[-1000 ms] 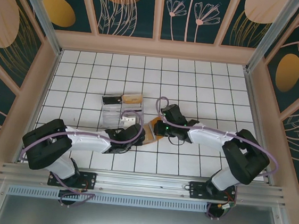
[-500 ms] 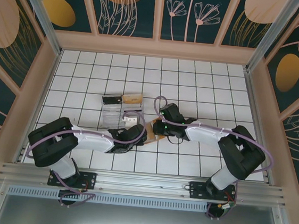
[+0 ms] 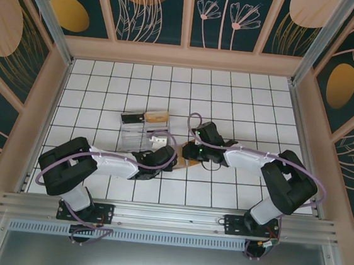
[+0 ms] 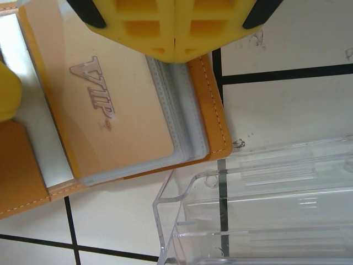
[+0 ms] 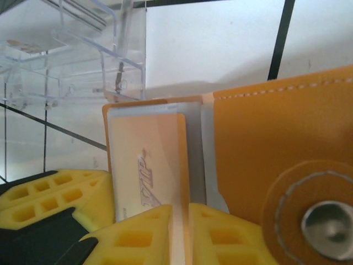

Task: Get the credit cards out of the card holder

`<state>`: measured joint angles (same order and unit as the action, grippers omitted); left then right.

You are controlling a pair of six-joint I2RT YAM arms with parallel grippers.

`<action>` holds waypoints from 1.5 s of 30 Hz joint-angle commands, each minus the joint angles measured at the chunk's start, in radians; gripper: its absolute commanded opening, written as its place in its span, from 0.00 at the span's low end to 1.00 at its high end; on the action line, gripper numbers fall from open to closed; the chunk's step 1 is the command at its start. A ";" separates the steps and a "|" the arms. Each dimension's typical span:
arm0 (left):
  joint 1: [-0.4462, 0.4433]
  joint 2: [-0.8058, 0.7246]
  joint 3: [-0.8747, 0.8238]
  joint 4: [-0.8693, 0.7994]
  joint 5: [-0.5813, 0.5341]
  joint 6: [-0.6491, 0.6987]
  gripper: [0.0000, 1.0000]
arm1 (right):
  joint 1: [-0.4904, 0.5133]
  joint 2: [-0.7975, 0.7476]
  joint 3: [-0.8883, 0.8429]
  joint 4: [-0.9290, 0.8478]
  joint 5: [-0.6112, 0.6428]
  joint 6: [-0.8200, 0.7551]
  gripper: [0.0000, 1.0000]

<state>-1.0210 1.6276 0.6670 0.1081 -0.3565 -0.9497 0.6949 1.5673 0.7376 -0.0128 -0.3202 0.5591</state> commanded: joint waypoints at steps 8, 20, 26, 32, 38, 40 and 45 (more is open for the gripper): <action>0.005 0.038 0.026 -0.065 0.003 0.031 0.07 | -0.058 0.069 -0.023 0.103 -0.155 0.003 0.17; 0.005 0.037 0.034 -0.074 0.002 0.028 0.07 | -0.059 0.084 -0.029 0.056 -0.079 -0.010 0.17; 0.005 0.038 0.036 -0.077 0.003 0.029 0.07 | -0.055 0.077 -0.055 0.073 -0.078 -0.002 0.18; 0.004 0.044 0.039 -0.073 0.007 0.028 0.07 | -0.057 0.081 -0.067 0.111 -0.125 0.018 0.18; 0.005 0.046 0.036 -0.070 0.013 0.028 0.07 | -0.068 0.079 -0.081 0.148 -0.182 0.036 0.17; 0.004 0.049 0.036 -0.067 0.014 0.028 0.07 | -0.071 0.076 -0.085 0.157 -0.196 0.042 0.17; 0.004 0.053 0.036 -0.062 0.019 0.028 0.07 | -0.083 0.076 -0.096 0.182 -0.234 0.053 0.19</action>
<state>-1.0210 1.6459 0.6971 0.0906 -0.3557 -0.9352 0.6193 1.6375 0.6624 0.1368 -0.4995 0.5930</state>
